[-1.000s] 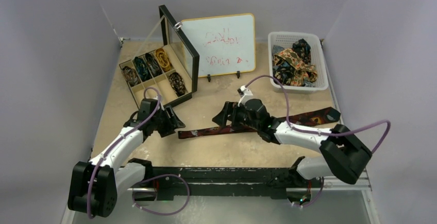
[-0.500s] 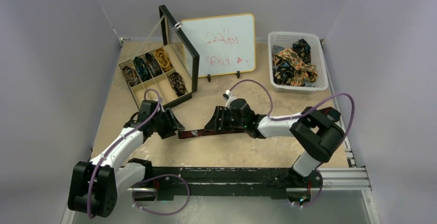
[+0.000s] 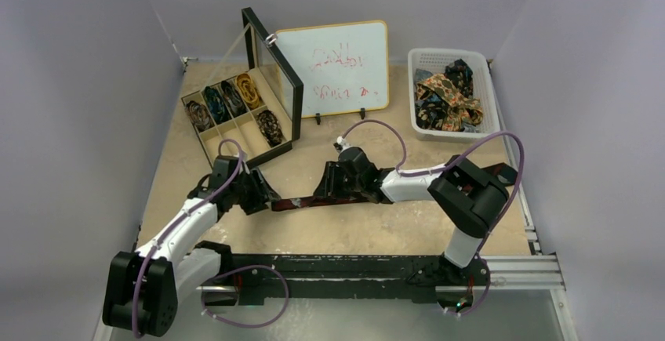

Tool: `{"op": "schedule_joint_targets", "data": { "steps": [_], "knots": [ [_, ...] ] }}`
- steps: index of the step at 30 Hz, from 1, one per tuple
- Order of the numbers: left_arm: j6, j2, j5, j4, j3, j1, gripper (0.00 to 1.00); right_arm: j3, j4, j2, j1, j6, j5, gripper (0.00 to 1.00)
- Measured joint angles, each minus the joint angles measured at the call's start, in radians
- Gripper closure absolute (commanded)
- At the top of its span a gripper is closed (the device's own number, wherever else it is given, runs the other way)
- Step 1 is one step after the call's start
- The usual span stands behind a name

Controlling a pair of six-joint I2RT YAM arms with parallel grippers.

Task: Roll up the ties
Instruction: Roll the tie at the center of the board.

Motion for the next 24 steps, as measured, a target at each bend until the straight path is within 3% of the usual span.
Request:
{"op": "schedule_joint_targets", "data": {
  "steps": [12,24],
  "knots": [
    [-0.008,-0.015,0.023,0.016,-0.027,0.000,0.61,0.079,-0.103,-0.028,0.006,-0.098,0.003,0.57],
    [-0.007,0.001,0.031,0.045,-0.027,0.000,0.78,0.080,-0.109,0.008,0.076,-0.108,0.002,0.68]
  ]
}}
